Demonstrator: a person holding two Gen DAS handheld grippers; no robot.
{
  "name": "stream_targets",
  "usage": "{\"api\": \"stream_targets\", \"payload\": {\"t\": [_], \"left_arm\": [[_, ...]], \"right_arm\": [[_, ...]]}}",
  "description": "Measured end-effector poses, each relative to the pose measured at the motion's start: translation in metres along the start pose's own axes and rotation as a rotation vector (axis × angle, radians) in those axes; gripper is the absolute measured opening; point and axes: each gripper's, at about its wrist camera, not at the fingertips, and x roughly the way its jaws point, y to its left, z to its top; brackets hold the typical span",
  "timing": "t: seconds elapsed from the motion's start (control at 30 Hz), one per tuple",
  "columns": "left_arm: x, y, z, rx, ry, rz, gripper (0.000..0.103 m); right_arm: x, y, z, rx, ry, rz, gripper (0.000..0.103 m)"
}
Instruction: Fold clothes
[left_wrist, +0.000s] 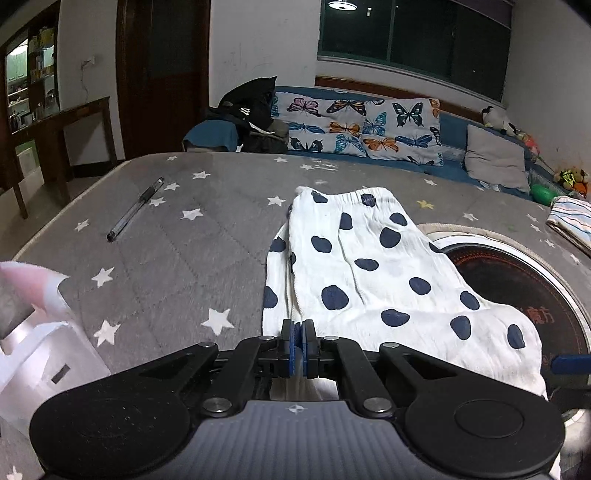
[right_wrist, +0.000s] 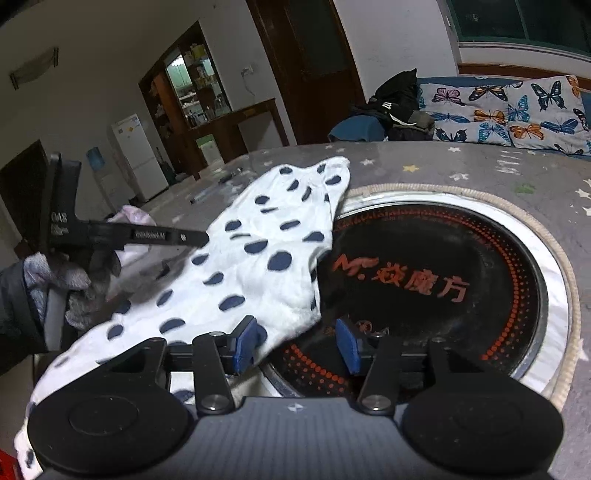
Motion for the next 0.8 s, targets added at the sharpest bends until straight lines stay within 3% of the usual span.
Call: {"api": "stream_targets", "payload": {"t": [0.1,0.2,0.57,0.8], "left_arm": [[0.002,0.001,0.002,0.002,0.01,0.005,0.009],[0.0,0.001,0.005,0.004,0.002,0.016,0.009],[0.027,-0.005,0.036,0.022,0.014,-0.005,0.015],[0.046,-0.016,0.041,0.055,0.014,0.059,0.013]], "right_arm": [[0.003,-0.002,0.008,0.012,-0.005,0.01,0.048],[0.011,-0.002,0.013,0.01,0.002,0.002,0.038],[0.012,0.016,0.021,-0.078,-0.009,-0.03,0.038],[0.01,0.017,0.028,-0.084,-0.028,-0.033,0.038]]}}
